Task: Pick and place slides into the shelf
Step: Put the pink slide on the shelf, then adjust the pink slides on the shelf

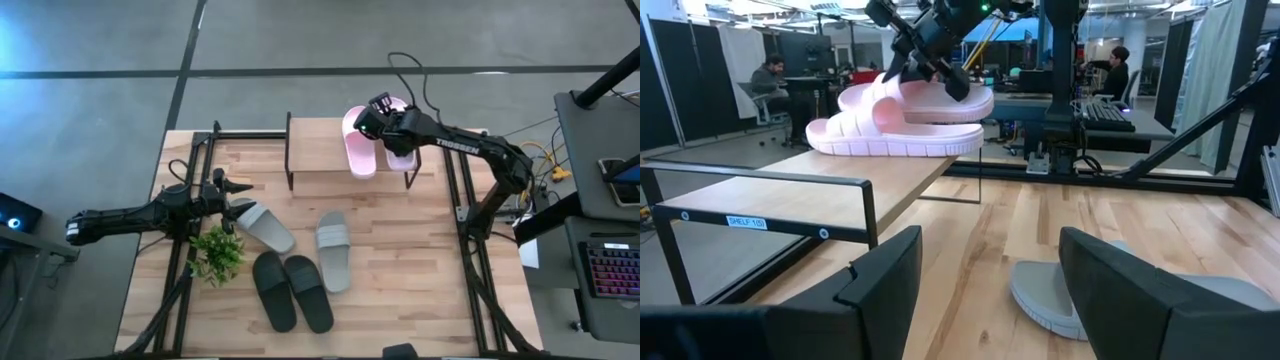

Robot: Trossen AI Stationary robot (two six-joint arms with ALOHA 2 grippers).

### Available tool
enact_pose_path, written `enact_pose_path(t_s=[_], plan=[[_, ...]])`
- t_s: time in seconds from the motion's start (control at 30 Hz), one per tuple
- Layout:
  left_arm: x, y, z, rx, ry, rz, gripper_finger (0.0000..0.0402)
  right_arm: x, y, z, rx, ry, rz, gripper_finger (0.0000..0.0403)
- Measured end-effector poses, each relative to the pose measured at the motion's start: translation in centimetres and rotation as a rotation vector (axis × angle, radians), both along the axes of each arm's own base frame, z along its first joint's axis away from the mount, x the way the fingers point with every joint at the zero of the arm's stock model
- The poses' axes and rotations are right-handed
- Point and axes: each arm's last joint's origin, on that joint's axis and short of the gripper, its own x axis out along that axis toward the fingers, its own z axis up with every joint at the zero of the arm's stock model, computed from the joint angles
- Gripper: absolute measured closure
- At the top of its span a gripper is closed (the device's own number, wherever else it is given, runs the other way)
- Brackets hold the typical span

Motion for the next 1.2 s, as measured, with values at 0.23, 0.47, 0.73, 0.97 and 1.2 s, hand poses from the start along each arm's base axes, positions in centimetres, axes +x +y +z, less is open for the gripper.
enact_pose_path(t_s=[0.23,0.47,0.73,0.97,1.2], plan=[[0.0,0.0,0.0,0.000,0.001,0.000,0.0178,0.2,-0.1,-0.2,-0.010,-0.058,-0.025,0.0375],[0.0,0.0,0.0,0.000,0.002,0.000,0.0178,0.1,0.0,-0.6,-0.008,-0.082,-0.050,0.0320],[0.0,0.0,0.0,0.000,0.001,0.000,0.0178,0.1,0.1,-0.6,0.043,-0.035,0.021,0.0264],[0.0,0.0,0.0,0.000,0.001,0.000,0.0178,-0.4,0.4,0.1,0.062,0.012,0.083,0.0244],[0.0,0.0,0.0,0.000,0.001,0.000,0.0178,-1.1,0.9,0.8,0.129,0.028,0.154,0.0241]])
